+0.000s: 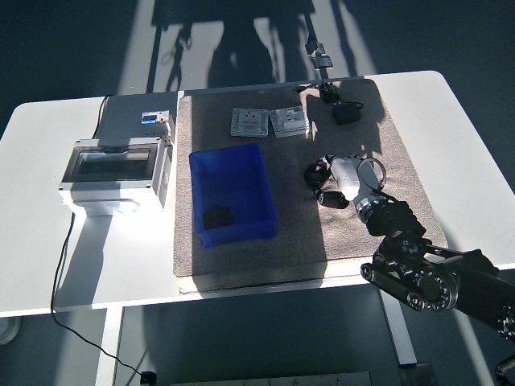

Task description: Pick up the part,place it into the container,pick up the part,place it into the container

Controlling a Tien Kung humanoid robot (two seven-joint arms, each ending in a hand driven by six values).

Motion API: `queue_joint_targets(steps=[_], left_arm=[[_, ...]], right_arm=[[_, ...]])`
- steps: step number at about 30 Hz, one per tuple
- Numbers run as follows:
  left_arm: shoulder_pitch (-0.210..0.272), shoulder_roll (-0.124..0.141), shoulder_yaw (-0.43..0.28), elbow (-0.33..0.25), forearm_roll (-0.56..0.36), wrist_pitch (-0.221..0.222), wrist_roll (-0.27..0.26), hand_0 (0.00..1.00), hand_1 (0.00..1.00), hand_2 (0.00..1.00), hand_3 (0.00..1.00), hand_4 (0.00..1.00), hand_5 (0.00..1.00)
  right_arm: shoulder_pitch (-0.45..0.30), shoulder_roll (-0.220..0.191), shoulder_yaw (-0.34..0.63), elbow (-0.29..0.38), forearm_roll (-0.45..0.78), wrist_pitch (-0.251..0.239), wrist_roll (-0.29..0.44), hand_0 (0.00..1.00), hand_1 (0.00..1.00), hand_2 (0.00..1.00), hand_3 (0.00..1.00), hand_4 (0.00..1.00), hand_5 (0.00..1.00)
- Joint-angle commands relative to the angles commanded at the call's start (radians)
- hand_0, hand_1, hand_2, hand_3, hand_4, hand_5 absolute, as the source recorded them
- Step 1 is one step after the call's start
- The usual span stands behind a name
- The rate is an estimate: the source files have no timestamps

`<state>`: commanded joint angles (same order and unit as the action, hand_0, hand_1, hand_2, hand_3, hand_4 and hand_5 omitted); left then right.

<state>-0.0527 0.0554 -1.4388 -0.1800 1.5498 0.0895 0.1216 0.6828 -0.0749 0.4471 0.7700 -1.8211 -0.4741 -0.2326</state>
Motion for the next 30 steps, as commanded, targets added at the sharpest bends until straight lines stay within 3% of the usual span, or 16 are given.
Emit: queue_joint_targets(steps=[7, 11, 17, 18, 21, 25, 29, 30], left_arm=[[0.001, -0.003, 0.004, 0.000, -0.006, 0.002, -0.001, 0.668, 0.569, 0.638, 0.645, 0.662, 0.671], [0.003, -0.005, 0.010, 0.000, -0.015, 0.005, -0.001, 0.668, 0.569, 0.638, 0.645, 0.662, 0.671], [0.005, -0.011, 0.018, 0.000, -0.022, 0.005, -0.001, 0.668, 0.570, 0.642, 0.647, 0.661, 0.677], [0.005, -0.011, 0.019, 0.000, -0.022, 0.004, 0.000, 0.668, 0.576, 0.646, 0.647, 0.662, 0.681], [0.005, -0.014, 0.020, 0.000, -0.020, 0.003, -0.001, 0.668, 0.576, 0.646, 0.647, 0.662, 0.681], [0.002, -0.015, 0.020, 0.000, -0.018, 0.003, -0.002, 0.668, 0.580, 0.656, 0.648, 0.662, 0.684], [0.002, -0.015, 0.017, 0.000, -0.020, 0.004, -0.004, 0.668, 0.580, 0.656, 0.648, 0.662, 0.684], [0.002, -0.014, 0.015, 0.000, -0.019, 0.004, -0.004, 0.668, 0.582, 0.659, 0.648, 0.660, 0.685]], right_arm=[[-0.006, -0.012, 0.025, 0.025, 0.010, -0.029, 0.017, 0.841, 0.547, 0.366, 0.547, 0.426, 0.003], [-0.007, -0.036, 0.065, 0.094, 0.040, -0.057, 0.040, 0.841, 0.547, 0.366, 0.547, 0.426, 0.003], [0.010, -0.062, 0.091, 0.227, 0.141, -0.101, 0.142, 0.841, 0.549, 0.370, 0.543, 0.424, 0.003], [0.013, -0.063, 0.087, 0.252, 0.152, -0.098, 0.158, 0.803, 0.550, 0.371, 0.539, 0.424, 0.004], [0.021, -0.064, 0.062, 0.330, 0.151, -0.041, 0.176, 0.803, 0.550, 0.371, 0.539, 0.424, 0.004], [0.031, -0.062, 0.001, 0.411, 0.115, 0.050, 0.146, 0.815, 0.561, 0.407, 0.561, 0.420, 0.009], [0.039, -0.062, -0.033, 0.425, 0.099, 0.119, 0.122, 0.815, 0.561, 0.407, 0.561, 0.420, 0.009], [0.041, -0.061, -0.037, 0.422, 0.101, 0.123, 0.121, 0.837, 0.613, 0.495, 0.596, 0.431, 0.046]])
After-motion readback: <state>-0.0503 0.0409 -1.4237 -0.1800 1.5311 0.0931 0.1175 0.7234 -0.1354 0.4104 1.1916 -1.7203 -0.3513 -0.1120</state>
